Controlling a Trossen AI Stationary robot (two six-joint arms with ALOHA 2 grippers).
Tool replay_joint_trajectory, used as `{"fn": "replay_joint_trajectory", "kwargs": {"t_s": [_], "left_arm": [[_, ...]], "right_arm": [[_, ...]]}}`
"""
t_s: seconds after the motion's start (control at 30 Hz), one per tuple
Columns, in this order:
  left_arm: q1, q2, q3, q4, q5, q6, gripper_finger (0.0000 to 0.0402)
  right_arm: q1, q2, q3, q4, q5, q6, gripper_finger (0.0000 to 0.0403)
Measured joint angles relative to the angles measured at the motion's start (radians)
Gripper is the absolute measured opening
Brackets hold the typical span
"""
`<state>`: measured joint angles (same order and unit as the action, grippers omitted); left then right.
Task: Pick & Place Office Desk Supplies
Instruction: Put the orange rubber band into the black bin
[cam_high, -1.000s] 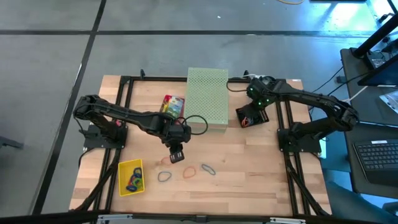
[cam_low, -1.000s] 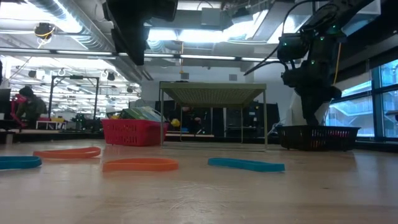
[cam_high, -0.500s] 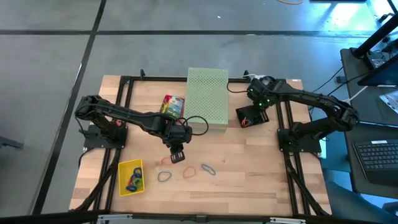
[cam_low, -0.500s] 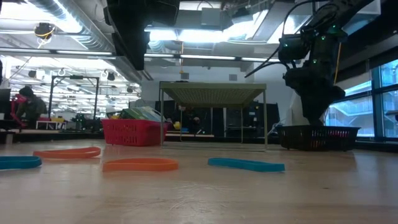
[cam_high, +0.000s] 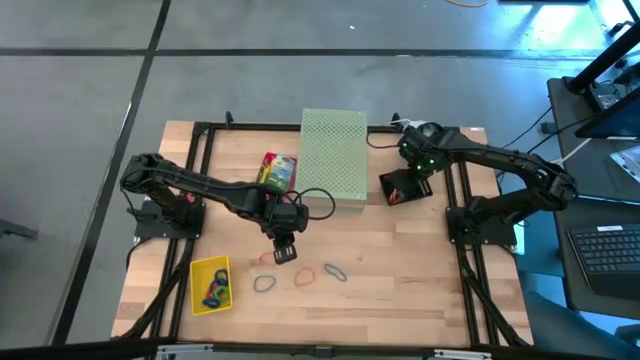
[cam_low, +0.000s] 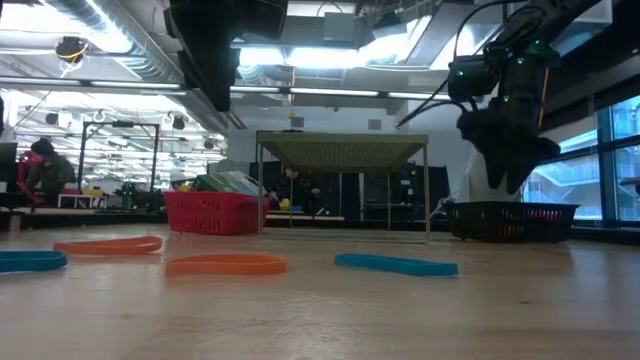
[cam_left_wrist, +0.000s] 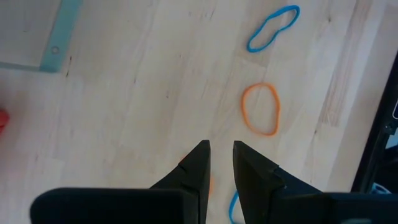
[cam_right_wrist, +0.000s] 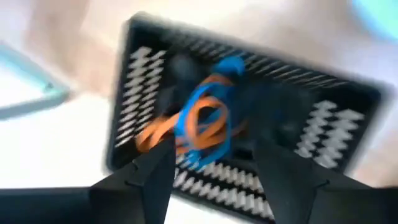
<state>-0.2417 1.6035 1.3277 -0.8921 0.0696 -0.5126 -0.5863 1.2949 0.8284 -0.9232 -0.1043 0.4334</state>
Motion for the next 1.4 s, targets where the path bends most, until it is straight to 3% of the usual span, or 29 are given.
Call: {"fn": "replay_joint_trajectory", "kwargs": {"t_s": [0.13,0.37,0.67,0.97,1.27,1.4], "left_arm": [[0.000,0.000,0.000,0.000,0.000,0.001,0.0063],[-0.012,0.007,0.000,0.051,0.030,0.018,0.0063],[-0.064,0.145,0.000,0.136,0.115,0.175,0.0066],[-0.060,0.272,0.000,0.265,0.083,0.252,0.0091],[-0.097,0.342,0.000,0.316,0.117,0.264,0.0115],[-0.117,0.346,0.000,0.314,0.059,0.266,0.0118]], "right_arm": [[0.008,0.000,0.000,-0.006,0.028,0.005,0.0197],[0.036,-0.020,0.000,-0.021,-0.032,0.000,0.0176],[0.131,-0.234,0.065,-0.021,-0.068,0.091,0.0171],[0.197,-0.373,0.210,-0.022,-0.054,0.212,0.0171],[0.258,-0.392,0.257,-0.035,-0.045,0.249,0.0171],[0.278,-0.392,0.257,-0.035,-0.042,0.263,0.0171]]}}
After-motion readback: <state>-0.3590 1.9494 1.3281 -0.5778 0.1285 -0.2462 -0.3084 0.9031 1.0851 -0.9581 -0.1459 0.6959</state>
